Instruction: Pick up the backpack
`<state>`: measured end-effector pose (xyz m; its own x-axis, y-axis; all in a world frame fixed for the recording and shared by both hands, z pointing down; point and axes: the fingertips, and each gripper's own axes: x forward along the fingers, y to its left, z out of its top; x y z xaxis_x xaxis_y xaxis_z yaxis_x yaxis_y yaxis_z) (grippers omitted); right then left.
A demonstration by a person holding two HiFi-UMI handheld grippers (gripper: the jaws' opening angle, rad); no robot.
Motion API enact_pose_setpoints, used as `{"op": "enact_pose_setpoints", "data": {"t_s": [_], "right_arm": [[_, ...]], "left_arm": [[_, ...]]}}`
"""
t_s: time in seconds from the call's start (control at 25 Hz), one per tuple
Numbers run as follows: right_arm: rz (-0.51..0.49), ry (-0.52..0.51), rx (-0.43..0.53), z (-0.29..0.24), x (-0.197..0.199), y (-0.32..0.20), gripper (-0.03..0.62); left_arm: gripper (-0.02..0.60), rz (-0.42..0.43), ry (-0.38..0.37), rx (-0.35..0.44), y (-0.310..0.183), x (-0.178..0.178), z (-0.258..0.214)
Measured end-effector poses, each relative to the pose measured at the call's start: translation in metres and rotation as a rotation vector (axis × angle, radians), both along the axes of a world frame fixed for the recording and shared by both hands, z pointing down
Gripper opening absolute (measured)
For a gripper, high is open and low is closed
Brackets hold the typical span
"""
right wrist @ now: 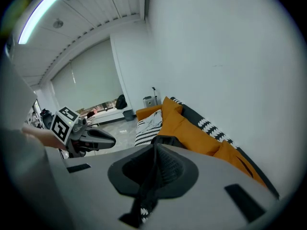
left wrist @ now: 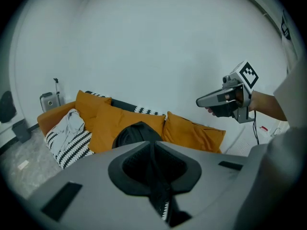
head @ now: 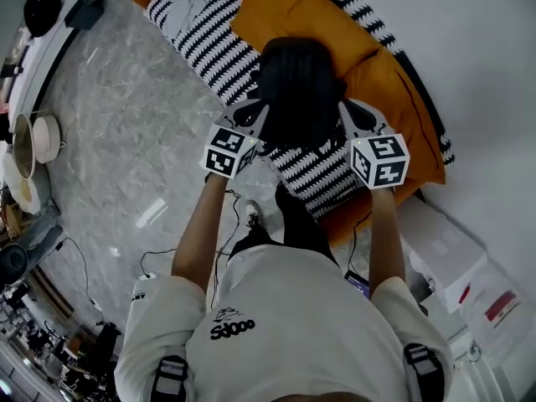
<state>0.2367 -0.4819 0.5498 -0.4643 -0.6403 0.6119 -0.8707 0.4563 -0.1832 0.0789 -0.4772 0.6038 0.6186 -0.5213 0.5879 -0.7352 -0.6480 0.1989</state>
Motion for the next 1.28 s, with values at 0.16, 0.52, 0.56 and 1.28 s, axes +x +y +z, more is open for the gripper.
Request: {"op": "enact_pose_setpoints", "data": {"t_s": [0.16, 0.52, 0.56, 1.28], "right_arm": [[-0.006, -0.014, -0.044, 0.034, 0.007, -0.018, 0.037], [-0.073, -0.042, -0.169, 0.108, -0.006, -0.039, 0.037], [-0.074, -0.045, -0.176, 0.116, -0.006, -0.042, 0.037], [-0.136, -0.062, -0.264, 0.211, -0.022, -0.073, 0.14]], "left_arm": [[0.025, -0.003, -0.007, -0.067, -0.009, 0.006, 0.041], [0.026, 0.043, -0.015, -0.168, -0.022, 0.026, 0.112], [0.026, 0.042, -0.016, -0.169, -0.024, 0.028, 0.118], [0.12, -0.008, -0.032, -0.249, -0.044, 0.025, 0.211]]}}
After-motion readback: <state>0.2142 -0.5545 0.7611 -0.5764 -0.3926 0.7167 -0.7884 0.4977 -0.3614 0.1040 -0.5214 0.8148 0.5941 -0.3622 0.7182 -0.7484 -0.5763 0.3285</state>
